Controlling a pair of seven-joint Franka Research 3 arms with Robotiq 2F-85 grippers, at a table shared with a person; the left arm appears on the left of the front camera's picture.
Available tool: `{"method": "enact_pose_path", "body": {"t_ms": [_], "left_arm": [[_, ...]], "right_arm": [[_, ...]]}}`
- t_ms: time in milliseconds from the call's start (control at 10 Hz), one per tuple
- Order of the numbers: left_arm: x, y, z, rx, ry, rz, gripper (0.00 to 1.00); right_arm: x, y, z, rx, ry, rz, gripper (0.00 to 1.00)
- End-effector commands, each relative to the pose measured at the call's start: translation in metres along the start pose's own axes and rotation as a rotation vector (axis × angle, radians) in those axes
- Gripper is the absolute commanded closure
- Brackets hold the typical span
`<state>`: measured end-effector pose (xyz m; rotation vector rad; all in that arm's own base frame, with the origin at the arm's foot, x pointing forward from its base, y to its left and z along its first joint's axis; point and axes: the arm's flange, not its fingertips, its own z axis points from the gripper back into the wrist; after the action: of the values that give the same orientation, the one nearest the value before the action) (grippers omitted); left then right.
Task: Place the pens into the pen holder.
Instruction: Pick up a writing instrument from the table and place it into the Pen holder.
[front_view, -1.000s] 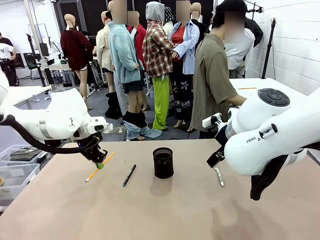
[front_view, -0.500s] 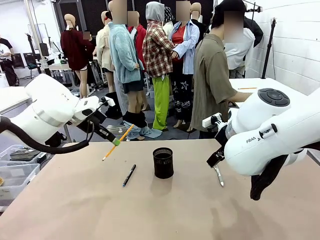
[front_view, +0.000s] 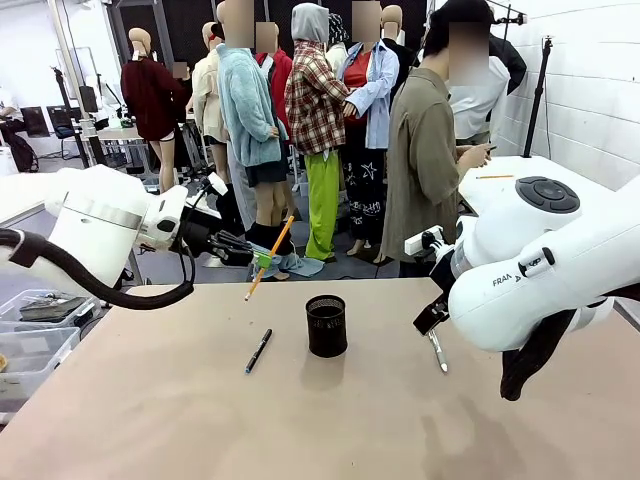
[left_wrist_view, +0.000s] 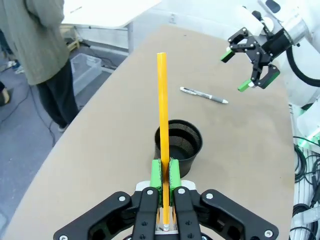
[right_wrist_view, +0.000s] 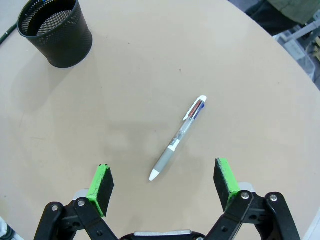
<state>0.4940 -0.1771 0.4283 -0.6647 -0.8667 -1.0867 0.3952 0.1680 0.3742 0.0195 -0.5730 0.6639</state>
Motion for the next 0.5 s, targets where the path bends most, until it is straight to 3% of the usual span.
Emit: {"method": "enact_pose_path", "body": {"t_ms": [0,200,400], "left_arm": [[0.001,0.001,0.004,0.032,0.024,-0.006,1.00],[-0.001,0.000,-0.001,-0.003,0.002,0.001,1.00],[0.003,-0.005,-0.028,-0.158,-0.089,-0.118,1.00]], "right_arm": [[0.000,0.000,0.000,0.001,0.001,0.000,0.00],[0.000,0.000,0.000,0.001,0.001,0.000,0.00],[0.000,0.000,0.000,0.001,0.001,0.000,0.00]]}}
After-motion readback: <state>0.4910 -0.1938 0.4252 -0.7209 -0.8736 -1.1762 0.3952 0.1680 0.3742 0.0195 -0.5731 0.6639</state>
